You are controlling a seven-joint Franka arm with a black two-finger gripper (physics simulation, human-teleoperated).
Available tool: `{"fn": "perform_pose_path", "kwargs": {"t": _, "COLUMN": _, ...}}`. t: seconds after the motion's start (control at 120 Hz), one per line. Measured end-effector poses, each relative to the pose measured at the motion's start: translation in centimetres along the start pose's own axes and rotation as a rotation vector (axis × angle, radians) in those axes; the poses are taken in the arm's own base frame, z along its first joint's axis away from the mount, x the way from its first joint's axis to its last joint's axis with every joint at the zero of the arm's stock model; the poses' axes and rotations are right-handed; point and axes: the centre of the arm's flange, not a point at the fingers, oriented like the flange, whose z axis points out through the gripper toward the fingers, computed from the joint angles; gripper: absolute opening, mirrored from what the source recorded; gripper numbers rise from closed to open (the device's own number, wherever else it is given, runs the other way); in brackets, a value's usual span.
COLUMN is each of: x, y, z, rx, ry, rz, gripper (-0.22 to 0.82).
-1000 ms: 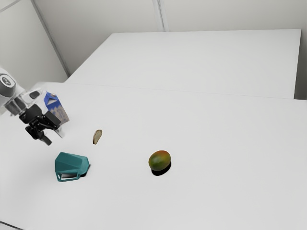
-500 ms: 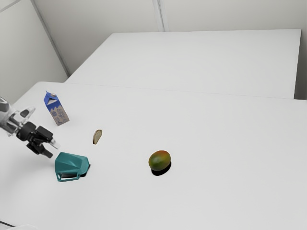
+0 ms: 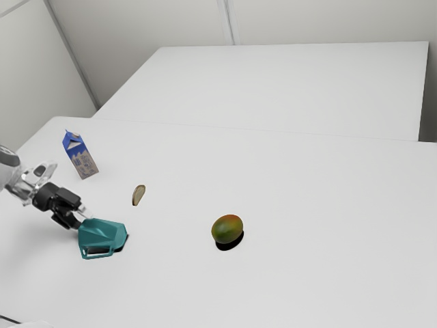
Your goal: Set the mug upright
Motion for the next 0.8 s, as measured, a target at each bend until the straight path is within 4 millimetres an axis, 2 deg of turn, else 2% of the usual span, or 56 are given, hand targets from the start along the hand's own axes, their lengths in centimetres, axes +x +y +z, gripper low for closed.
{"fn": "perform_pose_path", "kwargs": {"t": 0.133, "x": -0.4, "y": 0.0, "z": 1.1, "rx": -0.038, "ry": -0.006, "rz": 0.003, "gripper": 0.47}}
{"fn": "perform_pose_path", "kwargs": {"t": 0.392, "x": -0.4, "y": 0.5, "z": 1.4, "rx": -0.065, "ry": -0.005, "rz": 0.026, "gripper": 0.12}}
{"fn": "perform_pose_path", "kwargs": {"t": 0.525, "x": -0.3, "y": 0.6, "z": 1.4, "rx": -0.07, "ry": -0.005, "rz": 0.038, "gripper": -0.02}}
{"fn": "perform_pose_path", "kwargs": {"t": 0.65, "x": -0.2, "y": 1.1, "z": 1.0, "rx": -0.063, "ry": -0.002, "rz": 0.053, "gripper": -0.1}}
{"fn": "perform_pose_path", "kwargs": {"t": 0.8, "x": -0.1, "y": 1.4, "z": 1.0, "rx": -0.056, "ry": -0.001, "rz": 0.065, "gripper": -0.14}}
